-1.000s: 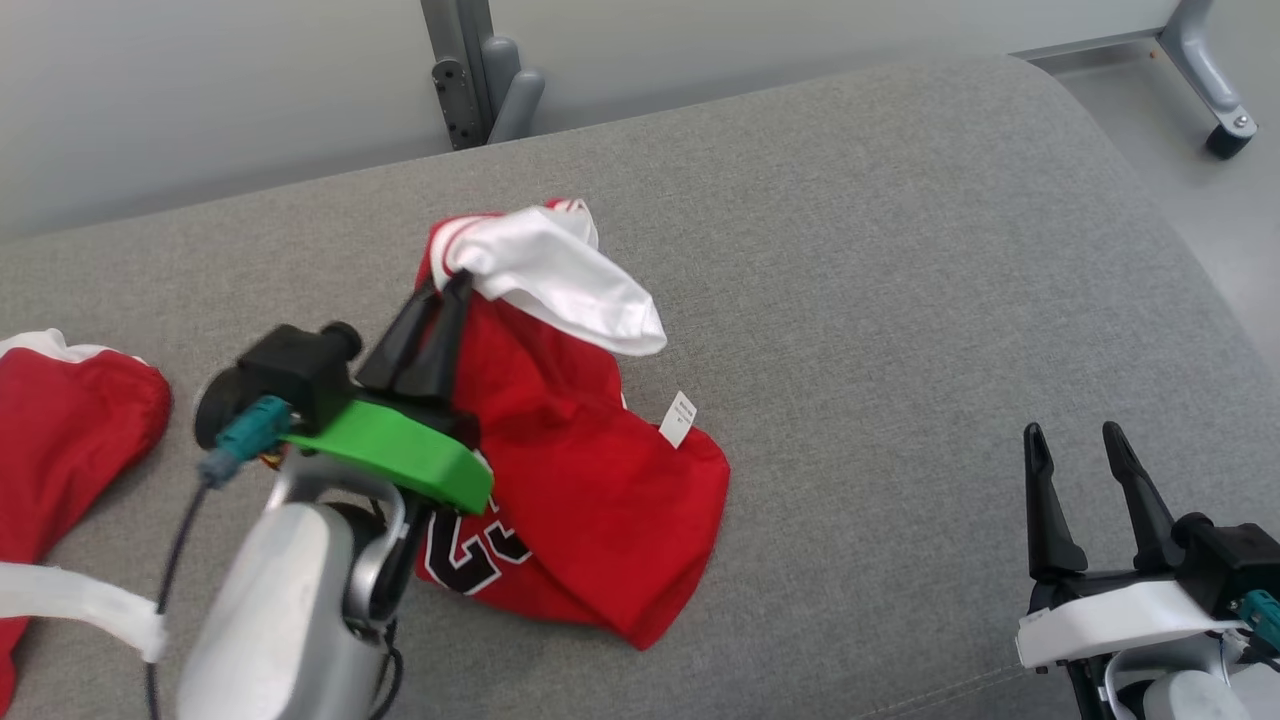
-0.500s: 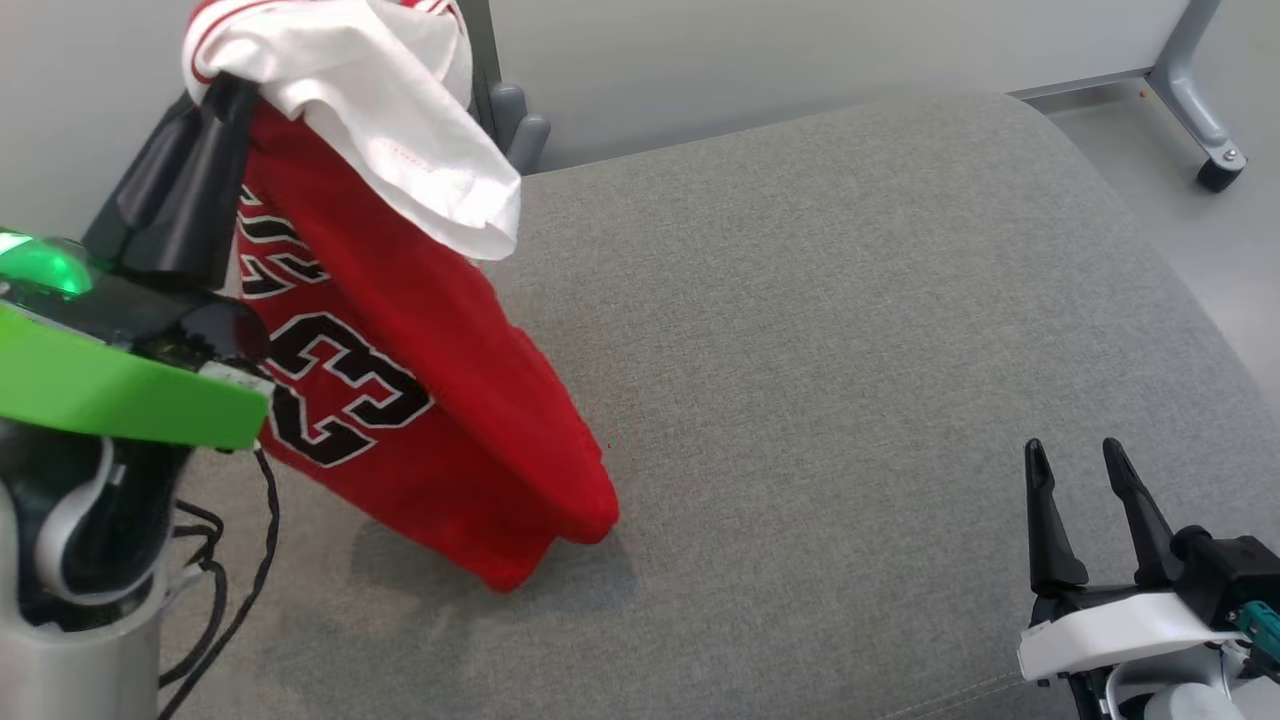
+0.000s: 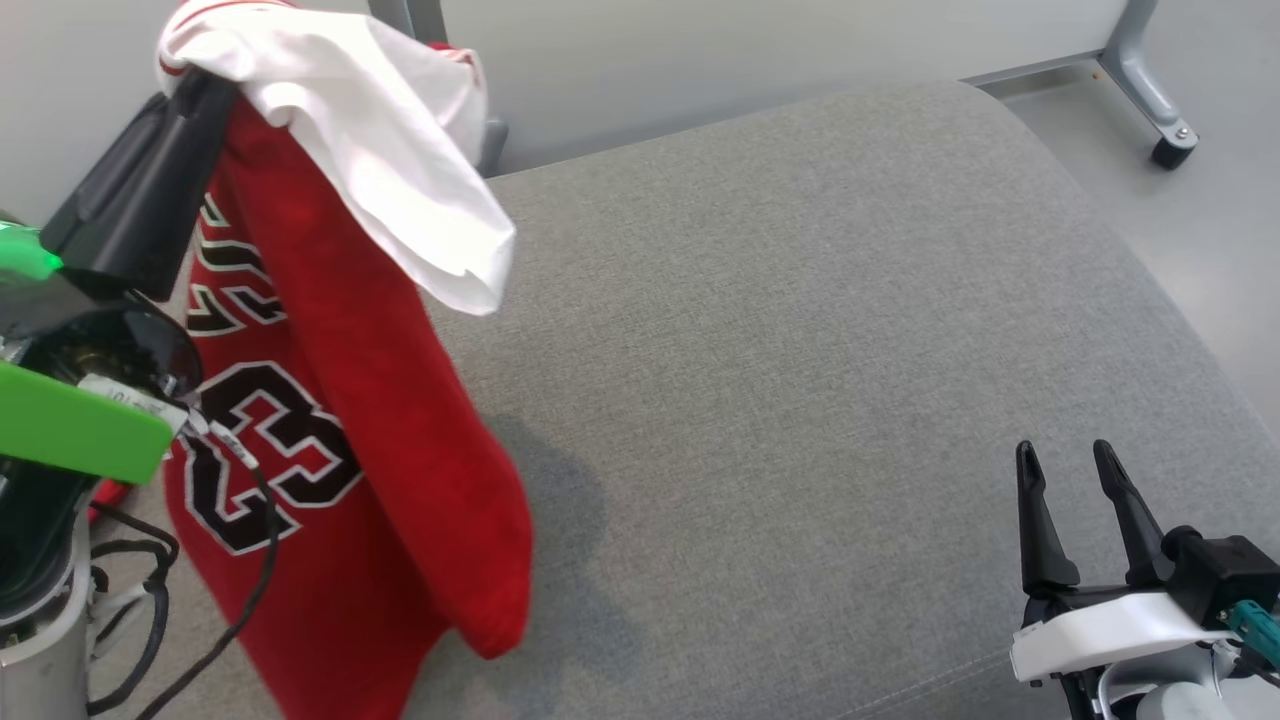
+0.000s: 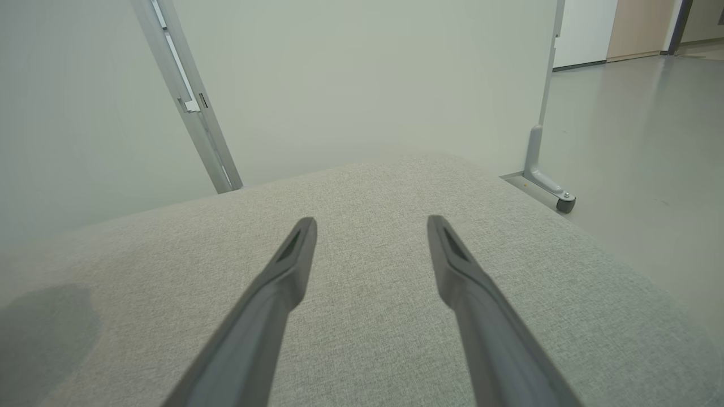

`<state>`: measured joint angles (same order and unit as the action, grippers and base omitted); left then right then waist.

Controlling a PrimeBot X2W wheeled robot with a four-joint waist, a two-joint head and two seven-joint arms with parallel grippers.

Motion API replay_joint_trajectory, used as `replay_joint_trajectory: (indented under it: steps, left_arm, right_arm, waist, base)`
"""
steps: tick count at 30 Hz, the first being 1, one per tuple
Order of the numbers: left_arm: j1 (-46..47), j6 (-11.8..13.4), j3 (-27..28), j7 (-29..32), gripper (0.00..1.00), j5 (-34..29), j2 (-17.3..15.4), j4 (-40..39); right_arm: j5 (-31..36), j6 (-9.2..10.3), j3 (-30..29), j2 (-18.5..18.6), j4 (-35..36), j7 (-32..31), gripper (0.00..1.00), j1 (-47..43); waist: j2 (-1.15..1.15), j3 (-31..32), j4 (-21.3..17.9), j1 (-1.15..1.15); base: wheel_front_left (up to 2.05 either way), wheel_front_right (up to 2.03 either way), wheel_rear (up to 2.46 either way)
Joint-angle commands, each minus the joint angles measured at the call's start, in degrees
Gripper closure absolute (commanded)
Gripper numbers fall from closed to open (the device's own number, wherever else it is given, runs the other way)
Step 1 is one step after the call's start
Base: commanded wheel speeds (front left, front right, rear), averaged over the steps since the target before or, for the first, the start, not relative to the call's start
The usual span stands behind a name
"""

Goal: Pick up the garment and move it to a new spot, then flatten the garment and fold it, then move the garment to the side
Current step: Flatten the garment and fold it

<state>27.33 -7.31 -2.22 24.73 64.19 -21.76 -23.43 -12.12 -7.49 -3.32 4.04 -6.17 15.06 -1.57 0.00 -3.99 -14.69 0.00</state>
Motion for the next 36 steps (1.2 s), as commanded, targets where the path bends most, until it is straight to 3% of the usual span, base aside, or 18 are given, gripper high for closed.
replay_joint_trajectory:
  steps: [1,9,13,21,23,28,36]
  left_arm:
    - [-0.39,-0.28,-0.26,0.26,1.00,0.91,-0.19,-0.38]
    - [1.37,-0.29,-5.94,3.16,1.00,9.80,0.94,-1.06]
    - [3.52,-0.29,-9.06,2.91,1.00,9.81,2.11,3.07]
    - [8.22,-0.29,-16.90,-0.53,1.00,0.93,1.95,19.30]
    - [10.07,-0.28,-20.92,-2.66,1.00,-3.11,1.40,28.08]
    - [12.64,-0.25,-24.77,-6.86,1.00,-6.90,1.39,39.50]
    - [17.93,-0.25,-33.50,-17.35,1.00,-13.92,4.73,56.25]
  right_arm:
    - [-0.28,0.00,-0.11,0.07,0.04,0.19,0.00,0.64]
    - [-0.49,0.00,0.44,0.73,0.32,0.18,0.00,2.30]
    - [-0.78,0.00,1.23,0.79,0.23,0.18,0.00,3.61]
    - [-1.29,0.00,2.66,0.11,-0.28,0.18,0.00,5.66]
    - [-1.75,0.00,3.22,-0.33,-0.54,0.19,0.00,6.44]
    - [-2.21,0.01,3.75,-0.72,-0.70,0.19,0.00,7.44]
    - [-2.71,0.00,3.40,-1.04,-0.93,0.18,0.00,8.05]
  waist:
    - [0.00,-0.47,-0.59,0.00]
    - [0.00,-2.64,-3.15,0.00]
    - [0.00,-4.15,-4.76,0.00]
    - [0.00,-7.06,-8.04,0.00]
    - [0.00,-8.38,-9.51,0.00]
    - [0.00,-10.05,-11.43,0.00]
    - [0.00,-12.13,-12.75,0.00]
  base:
    - [0.00,0.00,0.00]
    - [0.00,0.00,0.00]
    - [0.00,0.00,0.00]
    - [0.00,0.00,0.00]
    - [0.00,0.00,0.00]
    - [0.00,0.00,0.00]
    - [0.00,0.00,0.00]
